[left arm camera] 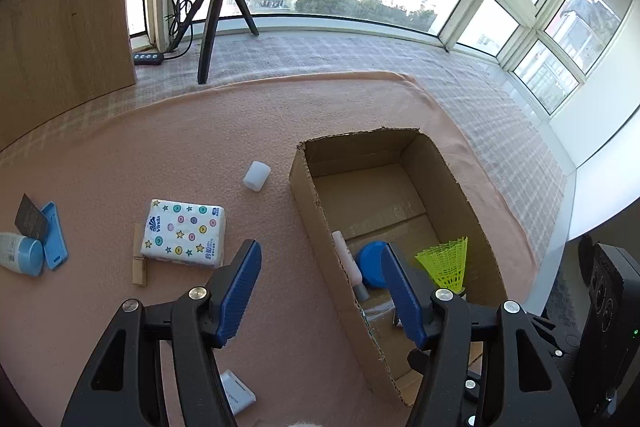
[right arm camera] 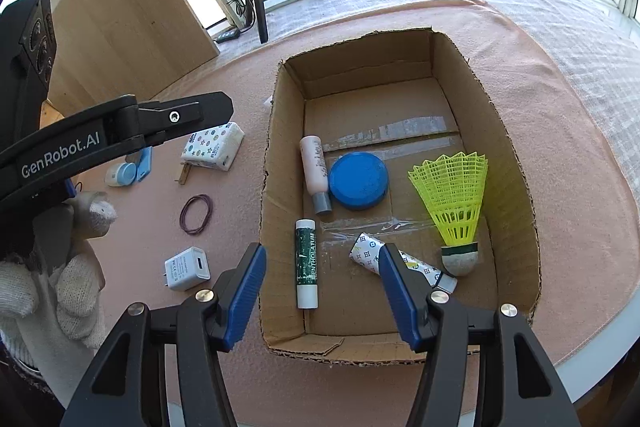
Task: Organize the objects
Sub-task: 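Withdraw both open grippers from the box toward the loose items, then lower the right gripper onto the white charger and close on it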
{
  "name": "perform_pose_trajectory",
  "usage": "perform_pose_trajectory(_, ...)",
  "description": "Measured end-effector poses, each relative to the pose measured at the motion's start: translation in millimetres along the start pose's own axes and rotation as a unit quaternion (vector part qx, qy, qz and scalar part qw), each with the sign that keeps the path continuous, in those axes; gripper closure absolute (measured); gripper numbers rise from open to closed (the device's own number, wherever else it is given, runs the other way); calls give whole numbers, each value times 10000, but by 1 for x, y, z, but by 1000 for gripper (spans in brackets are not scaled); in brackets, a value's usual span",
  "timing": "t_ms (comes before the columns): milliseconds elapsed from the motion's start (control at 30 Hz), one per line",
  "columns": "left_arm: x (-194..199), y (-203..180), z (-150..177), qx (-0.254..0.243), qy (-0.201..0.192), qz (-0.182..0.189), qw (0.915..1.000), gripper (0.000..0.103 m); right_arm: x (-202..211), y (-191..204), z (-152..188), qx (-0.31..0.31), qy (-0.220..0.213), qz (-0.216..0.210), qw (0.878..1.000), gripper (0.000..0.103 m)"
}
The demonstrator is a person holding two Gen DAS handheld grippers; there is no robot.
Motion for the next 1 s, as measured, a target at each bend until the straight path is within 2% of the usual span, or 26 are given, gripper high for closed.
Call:
perform_pose_trajectory(200, 15, 42, 14, 245, 13, -252, 9994, 37, -4, 22, -2, 120, -1, -136, 9998, 48)
perform_pose_trajectory(633, 53, 174, 56, 1121, 57, -784, 9906, 37, -19, 77, 2, 308, 119, -471, 9983, 48)
perform_pose_trajectory(867, 61, 213, 84, 1347, 181, -890, 9867, 38, -38, 109, 14, 462, 343, -597, 9966, 48)
perform_pose_trajectory(1000, 55, 212, 101, 1305, 292, -778, 9880, 38, -52, 115, 22, 396, 526, -694, 9954, 48)
Point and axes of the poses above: each gripper's, at about its wrist camera, not at the fingertips, and x roughly against the way its jaws point, y to its left, z to its underside, the point moved 3 cm from there along -x, roughly the way its jaws point, and after that the axes turned 2 degrees about -z, right-handed, at the moved point
